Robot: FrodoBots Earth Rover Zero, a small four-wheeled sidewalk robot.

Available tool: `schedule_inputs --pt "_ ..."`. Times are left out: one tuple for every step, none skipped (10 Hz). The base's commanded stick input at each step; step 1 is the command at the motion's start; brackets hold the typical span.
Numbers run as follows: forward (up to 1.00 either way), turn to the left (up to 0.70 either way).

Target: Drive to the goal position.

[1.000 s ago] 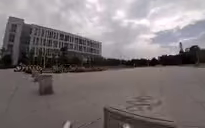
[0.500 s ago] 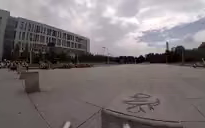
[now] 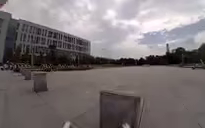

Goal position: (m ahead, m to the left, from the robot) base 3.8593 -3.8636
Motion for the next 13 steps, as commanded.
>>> schedule_inputs --pt "-0.66 0.0" --pt "-0.67 0.0" --pt "-0.66 0.0" --pt "-0.31 0.0" --pt "0.0 0.0" --pt "0.0 0.0" --pt "0.0 0.0" --pt "0.0 0.0" --pt "0.0 0.0" --pt "0.0 0.0" --pt "0.01 0.0" --pt "0.04 0.0" --pt "0.04 0.0"
